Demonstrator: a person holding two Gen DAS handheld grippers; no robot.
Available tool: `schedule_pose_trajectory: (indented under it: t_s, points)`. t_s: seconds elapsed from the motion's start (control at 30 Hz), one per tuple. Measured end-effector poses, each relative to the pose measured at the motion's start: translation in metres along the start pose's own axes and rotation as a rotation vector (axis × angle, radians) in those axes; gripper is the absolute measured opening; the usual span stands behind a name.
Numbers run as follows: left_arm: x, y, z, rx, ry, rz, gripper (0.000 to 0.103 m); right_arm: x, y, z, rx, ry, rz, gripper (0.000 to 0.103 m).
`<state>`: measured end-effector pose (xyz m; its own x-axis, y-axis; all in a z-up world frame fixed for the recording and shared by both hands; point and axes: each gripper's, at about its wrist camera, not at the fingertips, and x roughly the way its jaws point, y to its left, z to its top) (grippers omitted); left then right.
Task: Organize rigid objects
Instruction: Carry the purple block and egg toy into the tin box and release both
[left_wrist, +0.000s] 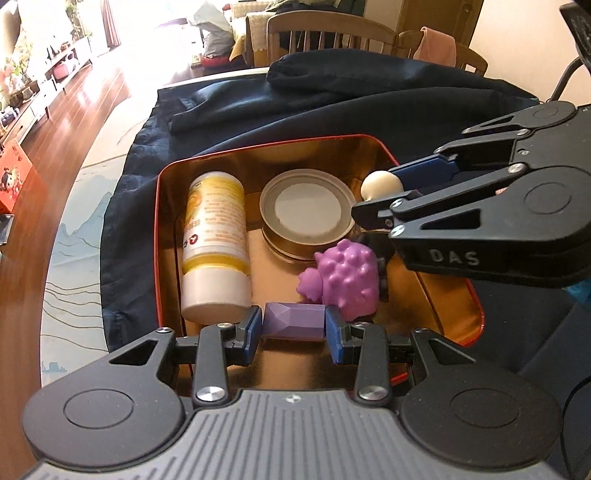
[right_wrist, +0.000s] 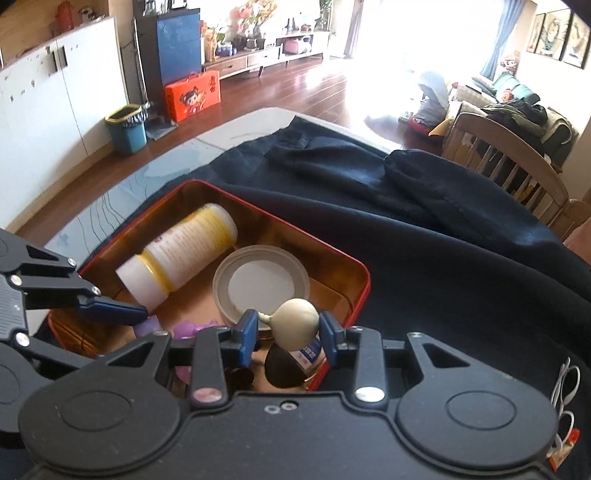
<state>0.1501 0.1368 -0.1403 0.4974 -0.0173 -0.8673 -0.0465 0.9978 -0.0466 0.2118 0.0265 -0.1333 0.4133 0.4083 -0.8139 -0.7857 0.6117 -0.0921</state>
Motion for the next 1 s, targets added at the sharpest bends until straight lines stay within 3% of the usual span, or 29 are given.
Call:
schedule_pose_trajectory:
  t_s: [0.6, 0.77, 1.0]
  points:
    - [0.015, -0.002, 0.004, 0.033, 0.07, 0.04, 0.037, -0.012, -0.01, -0.007, 0.096, -0.019, 0.046, 0.041]
    - [0.015, -0.007, 0.005, 0.037, 0.085, 0.039, 0.053, -0.024, -0.012, -0.012, 0.131, -0.04, 0.06, 0.043]
    - [0.0, -0.012, 0.003, 0.021, 0.053, 0.033, 0.062, -0.05, -0.019, -0.021, 0.202, -0.084, 0.078, 0.047]
